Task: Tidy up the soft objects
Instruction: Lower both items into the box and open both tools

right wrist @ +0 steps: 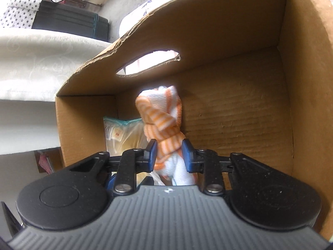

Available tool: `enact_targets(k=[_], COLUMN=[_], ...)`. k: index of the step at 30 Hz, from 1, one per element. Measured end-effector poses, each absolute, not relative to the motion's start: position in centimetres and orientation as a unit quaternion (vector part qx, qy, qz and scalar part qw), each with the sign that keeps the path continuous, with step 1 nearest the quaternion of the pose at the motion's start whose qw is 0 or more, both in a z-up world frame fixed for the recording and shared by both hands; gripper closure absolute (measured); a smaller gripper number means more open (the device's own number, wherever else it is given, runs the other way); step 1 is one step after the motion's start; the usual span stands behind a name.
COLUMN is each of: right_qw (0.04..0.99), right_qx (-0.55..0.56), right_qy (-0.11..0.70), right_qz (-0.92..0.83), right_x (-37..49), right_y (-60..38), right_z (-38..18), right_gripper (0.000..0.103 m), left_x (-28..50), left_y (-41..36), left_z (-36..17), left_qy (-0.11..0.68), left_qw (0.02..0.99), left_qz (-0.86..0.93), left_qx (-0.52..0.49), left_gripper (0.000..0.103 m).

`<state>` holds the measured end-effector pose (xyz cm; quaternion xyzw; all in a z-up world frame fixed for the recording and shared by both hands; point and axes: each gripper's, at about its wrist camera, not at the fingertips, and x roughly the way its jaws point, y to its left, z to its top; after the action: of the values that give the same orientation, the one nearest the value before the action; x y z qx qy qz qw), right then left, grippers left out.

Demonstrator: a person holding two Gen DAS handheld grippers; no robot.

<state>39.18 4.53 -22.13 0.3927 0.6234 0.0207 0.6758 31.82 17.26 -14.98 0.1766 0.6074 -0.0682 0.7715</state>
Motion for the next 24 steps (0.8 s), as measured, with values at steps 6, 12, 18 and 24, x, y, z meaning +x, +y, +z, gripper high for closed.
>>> enact_targets(k=[6, 12, 18, 24], right_qw=[0.682, 0.696, 0.716, 0.729], right_qx=[0.4, 0.398, 0.382, 0.388], right_qy=[0.611, 0.597, 0.584, 0.563], right_qz=[0.021, 0.02, 0.024, 0.038], right_x=[39.5, 39.8, 39.8, 38.9], right_y=[4.9, 4.9, 5.1, 4.0], right_z=[-22.4, -22.2, -21.0, -18.3], right_gripper=[0.078, 0.078, 0.077, 0.068], left_x=[33.9, 34.7, 34.4, 33.0], left_y=[17.8, 17.9, 17.3, 17.3], left_z=[-15.7, -15.7, -15.2, -12.1], left_qy=[0.604, 0.579, 0.553, 0.55], left_qw=[0.778, 0.795, 0.815, 0.819], left_qz=[-0.068, -0.063, -0.051, -0.056], left_qx=[0.162, 0.167, 0.163, 0.151], left_gripper=[0.055, 0.058, 0.061, 0.036])
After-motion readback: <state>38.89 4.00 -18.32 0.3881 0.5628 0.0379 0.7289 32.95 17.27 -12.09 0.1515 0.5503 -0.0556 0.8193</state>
